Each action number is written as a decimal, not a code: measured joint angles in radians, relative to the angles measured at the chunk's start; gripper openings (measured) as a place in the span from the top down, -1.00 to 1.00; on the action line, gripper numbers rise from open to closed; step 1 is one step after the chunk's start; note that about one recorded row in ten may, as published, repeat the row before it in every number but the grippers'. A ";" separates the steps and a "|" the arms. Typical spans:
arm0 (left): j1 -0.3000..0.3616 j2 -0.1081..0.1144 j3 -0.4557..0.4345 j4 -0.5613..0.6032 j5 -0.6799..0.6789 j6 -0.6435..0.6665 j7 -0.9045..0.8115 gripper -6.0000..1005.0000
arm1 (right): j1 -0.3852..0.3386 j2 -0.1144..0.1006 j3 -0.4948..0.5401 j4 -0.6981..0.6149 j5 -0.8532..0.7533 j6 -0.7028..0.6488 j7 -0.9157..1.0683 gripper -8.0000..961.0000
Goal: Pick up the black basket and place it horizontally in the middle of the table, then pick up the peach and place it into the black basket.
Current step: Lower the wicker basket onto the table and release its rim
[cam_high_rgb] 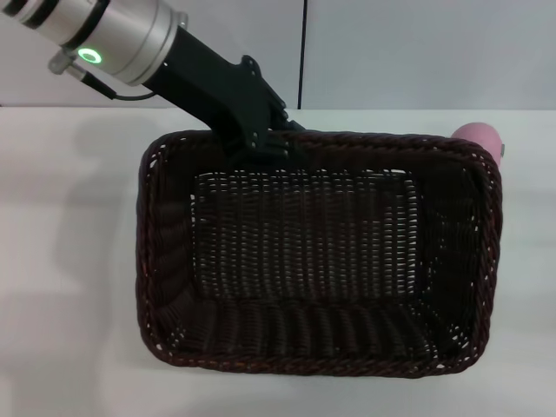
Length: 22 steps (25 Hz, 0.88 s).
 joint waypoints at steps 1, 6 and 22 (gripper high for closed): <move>-0.004 0.000 0.002 -0.011 0.000 -0.007 0.012 0.48 | -0.002 0.000 0.000 0.001 0.000 0.000 0.000 -0.14; -0.028 0.001 0.003 -0.076 0.004 -0.051 0.046 0.45 | -0.006 0.000 0.000 0.002 0.000 0.000 0.000 -0.14; -0.026 -0.007 0.023 -0.130 0.005 -0.160 0.078 0.37 | -0.009 0.000 0.000 0.014 0.000 0.000 0.000 -0.14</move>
